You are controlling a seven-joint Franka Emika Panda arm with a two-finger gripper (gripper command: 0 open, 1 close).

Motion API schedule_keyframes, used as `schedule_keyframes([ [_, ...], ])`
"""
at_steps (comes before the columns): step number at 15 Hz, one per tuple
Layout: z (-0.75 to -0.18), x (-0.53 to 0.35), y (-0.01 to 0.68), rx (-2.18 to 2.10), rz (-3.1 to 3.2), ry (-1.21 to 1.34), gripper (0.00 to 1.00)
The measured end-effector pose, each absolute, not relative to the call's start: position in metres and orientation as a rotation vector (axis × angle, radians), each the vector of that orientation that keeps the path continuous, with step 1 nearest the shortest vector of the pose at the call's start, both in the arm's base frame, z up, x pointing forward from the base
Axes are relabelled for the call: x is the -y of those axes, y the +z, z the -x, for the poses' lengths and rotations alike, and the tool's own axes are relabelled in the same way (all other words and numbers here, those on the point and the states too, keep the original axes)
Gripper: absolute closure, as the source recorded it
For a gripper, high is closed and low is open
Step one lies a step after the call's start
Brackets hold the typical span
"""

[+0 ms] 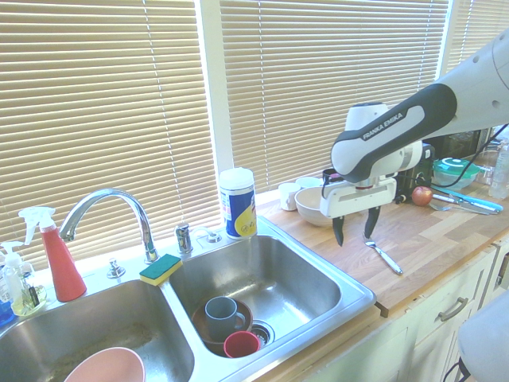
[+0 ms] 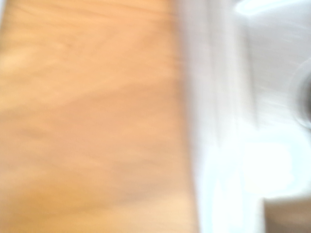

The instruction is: Put the fork into the sink

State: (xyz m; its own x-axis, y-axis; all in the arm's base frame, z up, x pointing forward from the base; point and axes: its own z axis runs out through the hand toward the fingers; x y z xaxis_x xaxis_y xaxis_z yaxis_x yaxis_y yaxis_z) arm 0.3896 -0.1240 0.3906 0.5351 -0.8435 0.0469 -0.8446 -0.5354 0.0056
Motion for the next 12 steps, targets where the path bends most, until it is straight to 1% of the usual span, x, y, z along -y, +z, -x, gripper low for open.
schedule_keyframes([
  [3,-0.372,0.158,0.371,1.572,-2.684,0.044,0.00],
  [8,-0.370,0.188,0.342,1.671,-2.633,0.015,0.00],
  [9,-0.371,0.192,0.335,1.683,-2.626,0.007,1.00],
  [12,-0.377,0.198,0.328,1.703,-2.618,0.010,1.00],
])
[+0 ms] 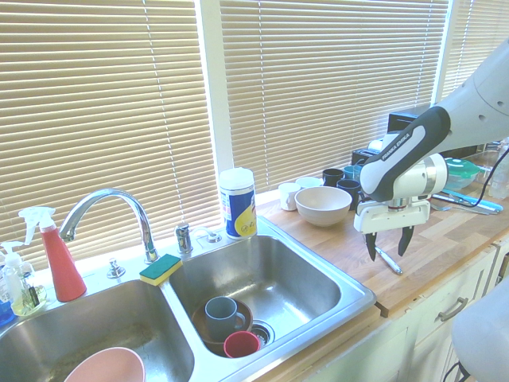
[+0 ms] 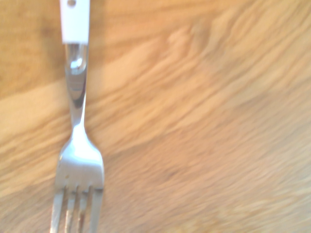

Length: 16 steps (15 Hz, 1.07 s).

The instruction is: Put the fork into the sink

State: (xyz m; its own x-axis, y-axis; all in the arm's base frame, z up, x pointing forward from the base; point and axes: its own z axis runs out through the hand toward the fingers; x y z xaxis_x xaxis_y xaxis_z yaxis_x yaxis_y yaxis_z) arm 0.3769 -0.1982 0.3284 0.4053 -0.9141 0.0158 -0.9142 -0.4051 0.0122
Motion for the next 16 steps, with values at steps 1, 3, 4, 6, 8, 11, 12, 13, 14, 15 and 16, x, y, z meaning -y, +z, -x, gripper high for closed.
schedule_keyframes([
  [1,-0.377,0.198,0.326,1.701,-2.617,0.009,1.00],
  [3,-0.378,0.199,0.322,1.701,-2.616,0.009,1.00],
  [4,-0.378,0.201,0.320,1.704,-2.613,0.007,1.00],
  [6,-0.377,0.205,0.317,1.714,-2.608,0.009,1.00],
  [8,-0.376,0.208,0.314,1.715,-2.609,0.004,1.00],
  [11,-0.376,0.211,0.313,1.710,-2.614,0.013,1.00],
  [12,-0.376,0.211,0.313,1.706,-2.616,0.016,1.00],
  [13,-0.376,0.211,0.313,1.702,-2.619,0.019,1.00],
  [14,-0.376,0.210,0.313,1.699,-2.621,0.021,1.00],
  [15,-0.377,0.210,0.313,1.697,-2.623,0.024,1.00],
  [16,-0.377,0.210,0.313,1.695,-2.625,0.024,1.00],
])
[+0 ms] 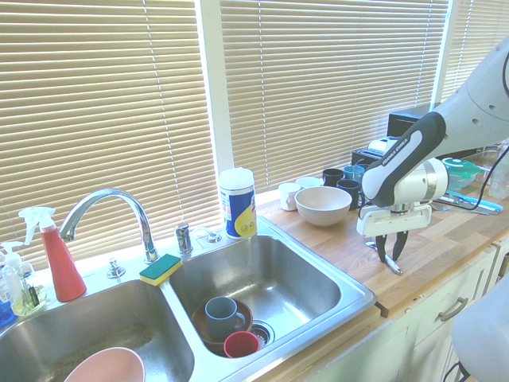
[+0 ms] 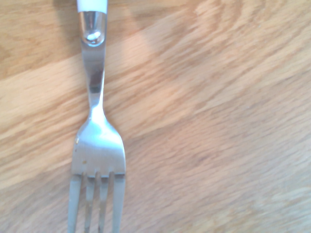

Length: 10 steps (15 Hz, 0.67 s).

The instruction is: Put the fork into the sink

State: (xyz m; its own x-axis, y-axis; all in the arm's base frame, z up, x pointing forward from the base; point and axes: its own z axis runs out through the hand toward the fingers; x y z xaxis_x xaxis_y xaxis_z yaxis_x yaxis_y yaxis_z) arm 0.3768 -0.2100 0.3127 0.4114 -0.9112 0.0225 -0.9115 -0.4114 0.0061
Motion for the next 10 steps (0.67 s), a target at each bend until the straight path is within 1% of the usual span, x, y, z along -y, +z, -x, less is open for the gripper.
schedule_keyframes([
  [7,-0.378,0.211,0.316,1.718,-2.633,0.036,1.00],
  [9,-0.385,0.214,0.337,1.731,-2.653,0.097,1.00],
  [10,-0.390,0.213,0.361,1.729,-2.670,0.142,1.00],
])
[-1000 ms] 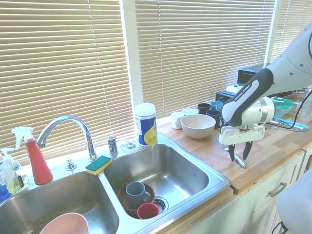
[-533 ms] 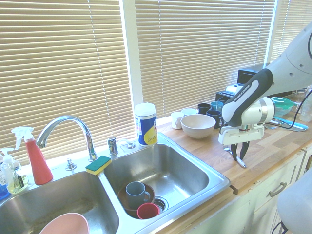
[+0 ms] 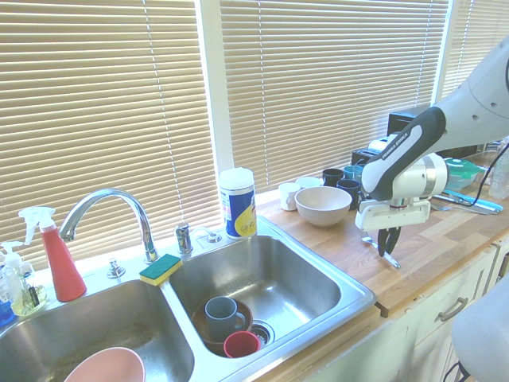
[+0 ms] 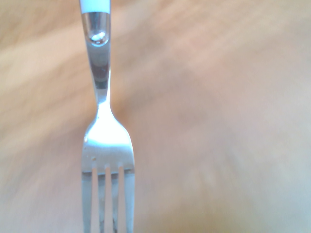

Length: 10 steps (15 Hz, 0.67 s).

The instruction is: Put the fork into the sink

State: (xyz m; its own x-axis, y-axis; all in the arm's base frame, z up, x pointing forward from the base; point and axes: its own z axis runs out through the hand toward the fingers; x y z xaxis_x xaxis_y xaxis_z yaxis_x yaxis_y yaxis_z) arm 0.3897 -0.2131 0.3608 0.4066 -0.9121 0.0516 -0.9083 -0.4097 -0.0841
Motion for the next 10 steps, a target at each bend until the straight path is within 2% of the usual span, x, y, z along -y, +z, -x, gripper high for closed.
schedule_keyframes([
  [3,-0.407,0.163,0.447,-1.532,2.644,-0.266,1.00],
  [5,-0.424,0.093,0.471,-1.406,2.707,-0.295,1.00],
  [10,-0.466,-0.077,0.421,-1.218,2.833,-0.266,1.00],
])
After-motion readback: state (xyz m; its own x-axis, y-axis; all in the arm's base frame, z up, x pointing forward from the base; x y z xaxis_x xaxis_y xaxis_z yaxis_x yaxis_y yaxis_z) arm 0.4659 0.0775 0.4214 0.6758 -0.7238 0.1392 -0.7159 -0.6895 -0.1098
